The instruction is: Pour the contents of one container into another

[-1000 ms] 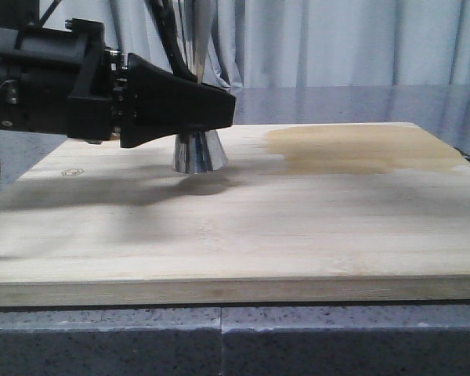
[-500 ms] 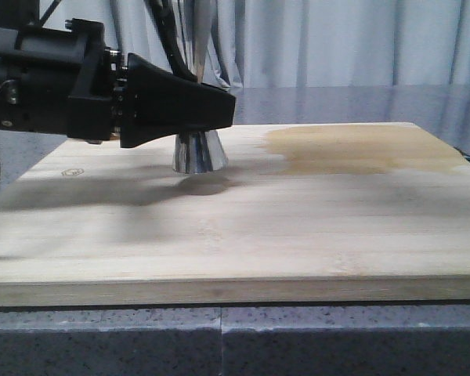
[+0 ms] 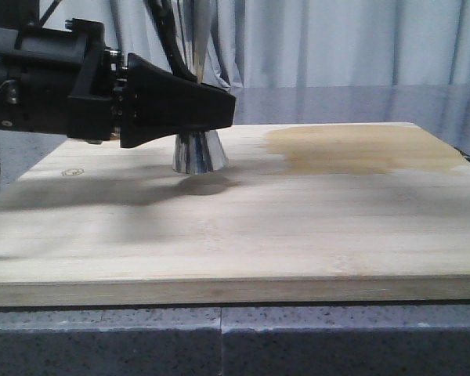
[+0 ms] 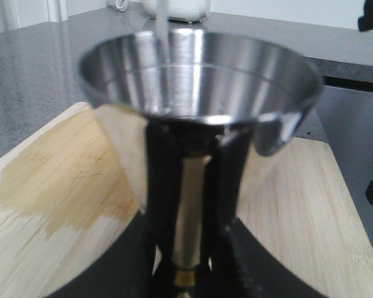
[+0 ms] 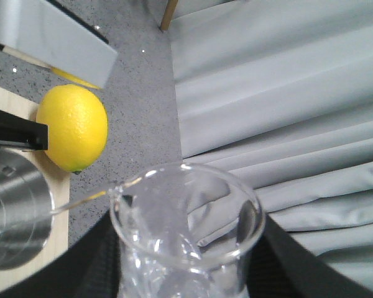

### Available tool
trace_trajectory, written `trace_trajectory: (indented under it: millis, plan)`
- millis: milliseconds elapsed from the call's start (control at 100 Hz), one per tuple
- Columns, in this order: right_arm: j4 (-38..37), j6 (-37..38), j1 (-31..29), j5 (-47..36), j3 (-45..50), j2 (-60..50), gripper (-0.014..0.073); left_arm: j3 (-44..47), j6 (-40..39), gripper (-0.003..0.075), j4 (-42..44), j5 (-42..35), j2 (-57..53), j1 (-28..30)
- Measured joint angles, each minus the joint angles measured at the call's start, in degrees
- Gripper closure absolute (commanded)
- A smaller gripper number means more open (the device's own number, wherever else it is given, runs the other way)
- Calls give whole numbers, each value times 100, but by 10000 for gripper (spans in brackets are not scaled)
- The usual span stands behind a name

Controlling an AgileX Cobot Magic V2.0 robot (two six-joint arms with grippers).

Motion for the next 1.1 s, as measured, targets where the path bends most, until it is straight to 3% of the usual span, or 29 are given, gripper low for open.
trace_trajectory:
  millis: [1100]
  plan:
    - [-224, 0, 0, -10, 0, 0, 422, 0, -3, 722, 0, 0, 0, 0]
